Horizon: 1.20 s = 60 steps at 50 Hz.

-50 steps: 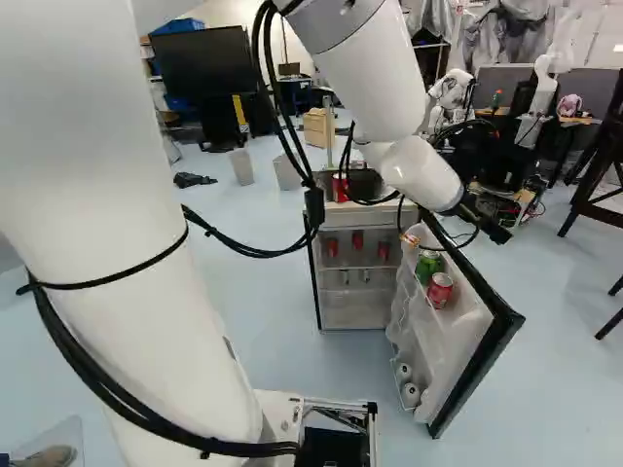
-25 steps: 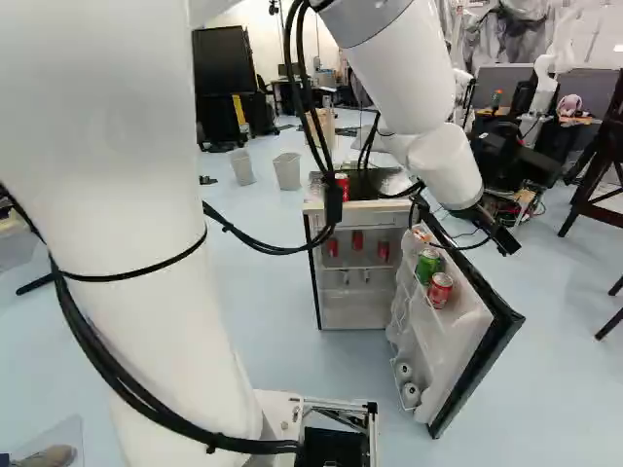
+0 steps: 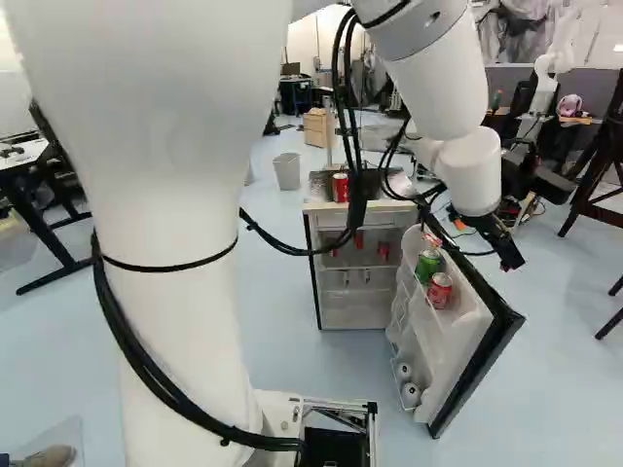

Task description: Grab a drink from the fridge

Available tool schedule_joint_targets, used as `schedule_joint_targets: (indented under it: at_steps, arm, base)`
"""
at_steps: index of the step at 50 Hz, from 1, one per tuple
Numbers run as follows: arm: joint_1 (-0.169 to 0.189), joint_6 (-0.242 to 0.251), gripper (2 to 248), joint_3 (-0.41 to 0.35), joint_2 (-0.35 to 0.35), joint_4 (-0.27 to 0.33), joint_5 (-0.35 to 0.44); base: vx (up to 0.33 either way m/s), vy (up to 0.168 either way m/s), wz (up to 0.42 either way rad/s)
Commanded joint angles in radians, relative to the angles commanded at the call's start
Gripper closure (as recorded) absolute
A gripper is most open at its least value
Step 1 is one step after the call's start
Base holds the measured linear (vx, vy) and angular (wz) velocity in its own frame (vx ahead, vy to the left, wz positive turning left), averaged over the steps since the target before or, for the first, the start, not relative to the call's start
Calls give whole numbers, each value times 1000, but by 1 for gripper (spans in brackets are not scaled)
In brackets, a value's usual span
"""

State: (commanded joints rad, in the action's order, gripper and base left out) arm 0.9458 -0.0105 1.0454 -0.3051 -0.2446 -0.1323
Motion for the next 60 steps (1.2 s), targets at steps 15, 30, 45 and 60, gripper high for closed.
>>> schedule_joint_targets:
  at_steps: [15, 30, 45, 60]
  arm:
    - [21, 0, 3, 72, -60, 0, -16]
    - [26, 0, 3, 162, -142, 0, -44]
    - [23, 0, 3, 265, -249, 0, -96]
    - [22, 0, 3, 351, -340, 0, -157]
  base:
    - [0, 0, 0]
    - [0, 0, 0]
    - [0, 0, 0]
    - [0, 0, 0]
